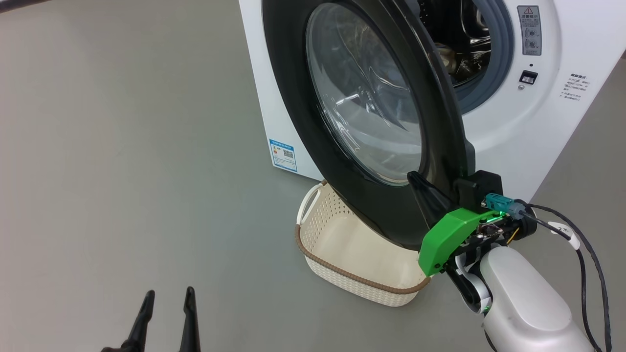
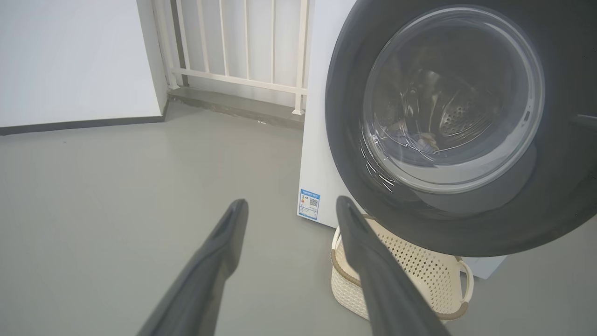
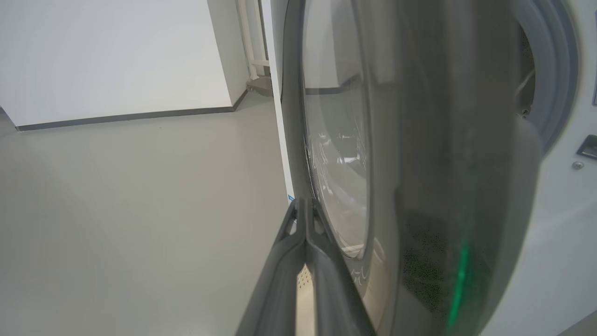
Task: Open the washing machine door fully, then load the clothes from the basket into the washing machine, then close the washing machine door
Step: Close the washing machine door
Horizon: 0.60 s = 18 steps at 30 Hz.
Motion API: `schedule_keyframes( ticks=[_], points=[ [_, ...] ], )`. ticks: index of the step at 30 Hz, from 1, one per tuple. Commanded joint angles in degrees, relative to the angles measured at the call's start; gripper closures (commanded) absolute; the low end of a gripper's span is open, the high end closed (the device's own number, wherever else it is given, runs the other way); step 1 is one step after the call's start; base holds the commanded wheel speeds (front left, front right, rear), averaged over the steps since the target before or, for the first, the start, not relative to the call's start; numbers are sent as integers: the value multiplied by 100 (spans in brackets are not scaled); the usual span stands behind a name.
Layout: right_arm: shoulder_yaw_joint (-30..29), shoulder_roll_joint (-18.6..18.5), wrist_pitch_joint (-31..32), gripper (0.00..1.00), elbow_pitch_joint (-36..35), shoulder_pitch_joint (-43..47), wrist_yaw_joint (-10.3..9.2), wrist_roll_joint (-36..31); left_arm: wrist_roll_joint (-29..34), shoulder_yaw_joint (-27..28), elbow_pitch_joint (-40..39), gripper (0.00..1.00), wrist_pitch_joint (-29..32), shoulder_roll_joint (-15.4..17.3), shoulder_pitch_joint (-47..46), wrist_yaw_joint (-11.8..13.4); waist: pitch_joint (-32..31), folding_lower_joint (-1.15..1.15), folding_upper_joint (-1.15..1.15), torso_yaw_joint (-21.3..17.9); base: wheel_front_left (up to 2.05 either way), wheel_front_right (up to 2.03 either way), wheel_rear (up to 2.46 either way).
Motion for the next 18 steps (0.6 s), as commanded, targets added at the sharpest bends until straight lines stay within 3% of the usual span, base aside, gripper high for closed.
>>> schedule_keyframes(
  ticks=[1,18],
  points=[
    [52,63,-82,100,-116,-234,25,22,-17,211,-82,0,-62,36,-294,-4,4,0,0,0,0,0,0],
    [-261,-9,-361,100,611,-633,25,11,30,166,25,0,-82,-105,-435,-143,202,0,0,24,0,0,0]
  ],
)
